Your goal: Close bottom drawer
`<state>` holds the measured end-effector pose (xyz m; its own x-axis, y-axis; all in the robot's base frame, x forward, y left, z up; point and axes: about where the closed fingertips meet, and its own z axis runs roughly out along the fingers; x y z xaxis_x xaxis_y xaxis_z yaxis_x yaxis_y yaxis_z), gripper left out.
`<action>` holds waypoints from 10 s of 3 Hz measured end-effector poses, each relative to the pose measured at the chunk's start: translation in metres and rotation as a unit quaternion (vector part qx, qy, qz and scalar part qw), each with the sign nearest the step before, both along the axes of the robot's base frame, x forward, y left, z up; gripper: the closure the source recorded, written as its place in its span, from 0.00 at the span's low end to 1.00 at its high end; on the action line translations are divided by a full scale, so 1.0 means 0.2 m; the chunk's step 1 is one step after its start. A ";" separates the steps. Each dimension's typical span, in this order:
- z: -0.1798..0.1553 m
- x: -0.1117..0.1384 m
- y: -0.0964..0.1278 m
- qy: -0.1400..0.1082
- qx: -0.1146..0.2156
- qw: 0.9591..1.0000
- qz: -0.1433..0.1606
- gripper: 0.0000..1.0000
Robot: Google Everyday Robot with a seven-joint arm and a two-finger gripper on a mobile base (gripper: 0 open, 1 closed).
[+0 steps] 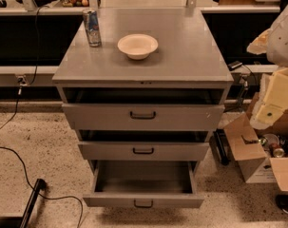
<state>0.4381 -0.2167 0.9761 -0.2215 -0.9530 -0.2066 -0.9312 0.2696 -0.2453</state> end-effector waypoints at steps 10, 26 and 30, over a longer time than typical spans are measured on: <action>-1.45 -0.29 0.34 0.076 0.203 0.971 0.099 0.00; -3.77 0.13 0.33 -0.126 0.297 0.943 0.087 0.73; -4.26 0.21 0.43 -0.081 0.308 0.945 0.069 1.00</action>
Offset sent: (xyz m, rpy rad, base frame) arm 0.0194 -0.0446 -0.1293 -0.0340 0.2163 -0.0842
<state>0.4796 -0.1314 0.1241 -0.0209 -0.6585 -0.7523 -0.9314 0.2863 -0.2246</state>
